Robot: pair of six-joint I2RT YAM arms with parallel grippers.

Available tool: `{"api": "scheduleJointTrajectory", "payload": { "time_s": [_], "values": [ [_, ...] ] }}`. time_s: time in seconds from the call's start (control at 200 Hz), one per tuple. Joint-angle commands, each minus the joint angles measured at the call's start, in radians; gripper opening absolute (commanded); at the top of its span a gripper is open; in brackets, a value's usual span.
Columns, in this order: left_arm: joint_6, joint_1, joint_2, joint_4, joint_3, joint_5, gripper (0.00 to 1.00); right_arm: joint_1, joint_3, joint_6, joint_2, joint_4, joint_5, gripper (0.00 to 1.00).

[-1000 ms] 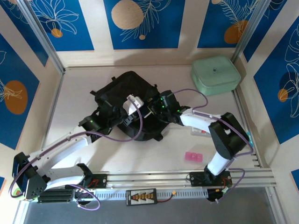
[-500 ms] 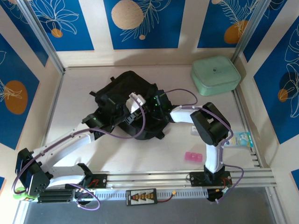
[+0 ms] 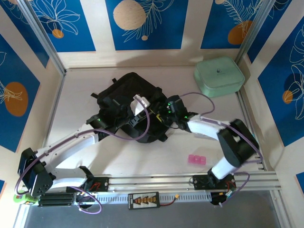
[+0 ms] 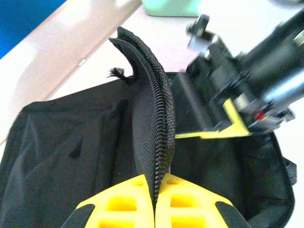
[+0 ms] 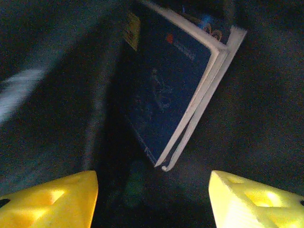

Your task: Pack books, pencil case, and school supplies into a backpack

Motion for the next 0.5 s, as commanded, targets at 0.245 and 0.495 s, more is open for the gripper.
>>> {"api": "scheduleJointTrajectory", "payload": {
  "time_s": [0.245,0.495],
  "values": [
    [-0.139,0.034,0.088,-0.055,0.09,0.373,0.5,-0.101,-0.123,-0.146,-0.497,-0.446,0.174,0.74],
    [-0.405,0.145,0.008,-0.011,0.0,0.152,0.84,-0.106,-0.054,-0.243,-0.553,-0.563,0.144,0.82]
  ]
}}
